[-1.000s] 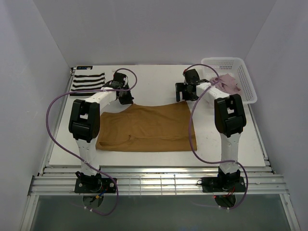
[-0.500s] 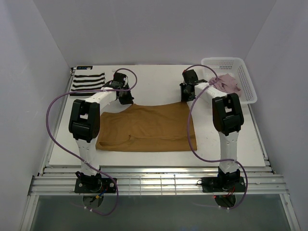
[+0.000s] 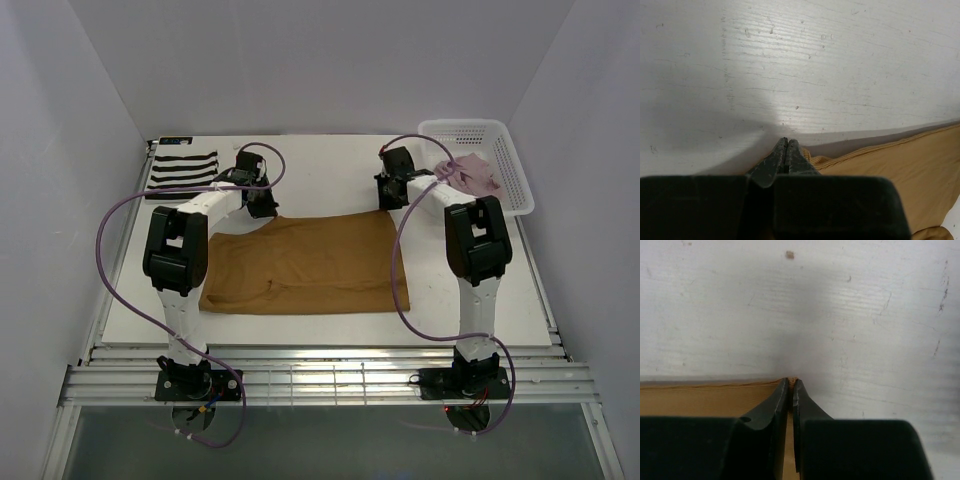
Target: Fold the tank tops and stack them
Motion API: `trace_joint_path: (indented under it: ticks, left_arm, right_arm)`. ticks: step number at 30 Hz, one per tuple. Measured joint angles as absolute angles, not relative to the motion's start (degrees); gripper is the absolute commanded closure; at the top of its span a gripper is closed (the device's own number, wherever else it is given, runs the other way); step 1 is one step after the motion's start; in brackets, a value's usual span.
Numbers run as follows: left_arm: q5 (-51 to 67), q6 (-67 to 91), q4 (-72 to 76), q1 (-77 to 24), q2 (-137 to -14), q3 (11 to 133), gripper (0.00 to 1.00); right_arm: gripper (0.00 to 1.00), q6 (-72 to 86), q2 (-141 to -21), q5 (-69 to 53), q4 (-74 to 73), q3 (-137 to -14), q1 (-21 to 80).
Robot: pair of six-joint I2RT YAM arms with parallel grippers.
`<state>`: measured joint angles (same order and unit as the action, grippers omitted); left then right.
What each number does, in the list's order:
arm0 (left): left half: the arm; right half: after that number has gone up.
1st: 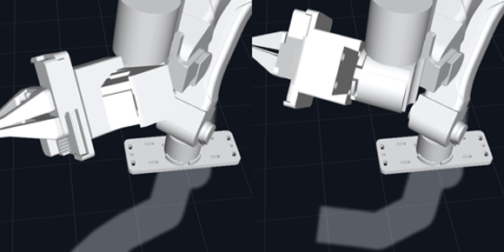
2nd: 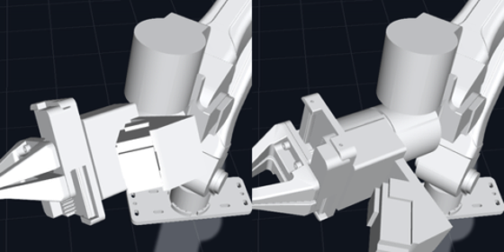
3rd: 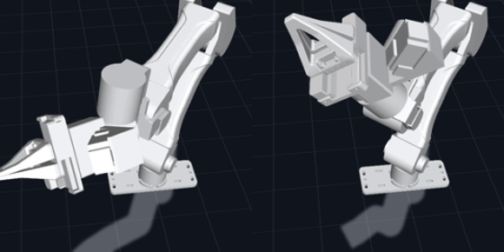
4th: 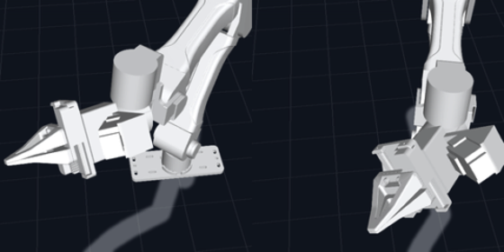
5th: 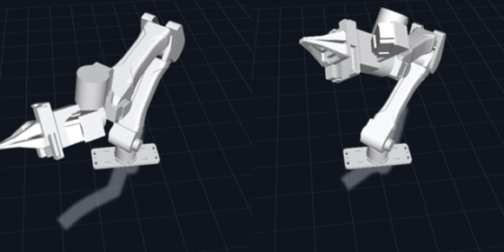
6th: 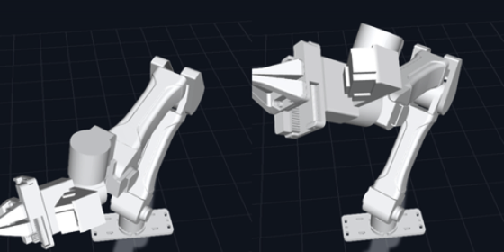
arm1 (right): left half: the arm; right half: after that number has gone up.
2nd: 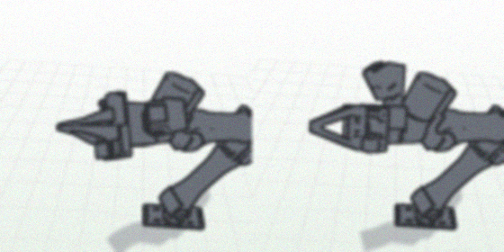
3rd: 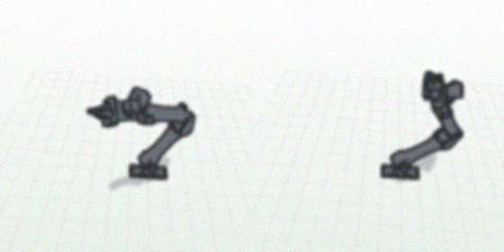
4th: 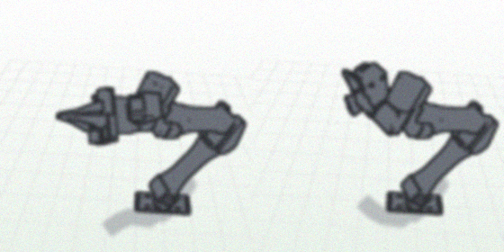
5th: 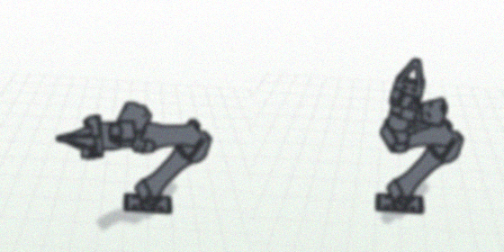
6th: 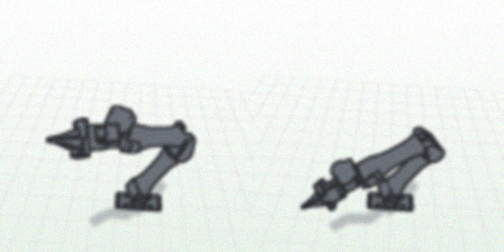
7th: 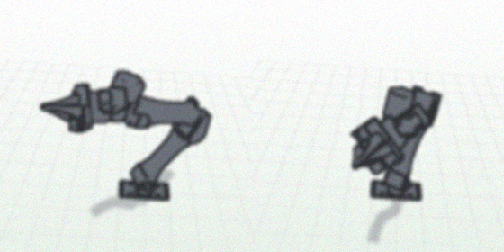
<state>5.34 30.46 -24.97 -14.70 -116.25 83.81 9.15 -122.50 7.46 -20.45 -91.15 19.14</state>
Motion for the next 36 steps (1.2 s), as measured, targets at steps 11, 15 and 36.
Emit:
trace_joint_path:
  ticks: [11, 15, 36]
  left_arm:
    - [6.2, 30.5, -22.9, -14.7, -111.2, 76.4, 1.0]
    - [7.3, 30.5, -20.6, -14.7, -107.5, 73.0, 1.0]
    - [13.7, 32.9, -13.2, -14.8, -93.2, 52.4, 1.0]
  right_arm:
    - [0.92, 6.9, -106.8, 2.6, -8.6, -73.6, 19.1]
    - [0.92, 7.3, -102.5, 1.5, -6.0, -68.3, 19.1]
    - [0.92, 10.1, -85.7, -0.2, -3.9, -49.6, 19.2]
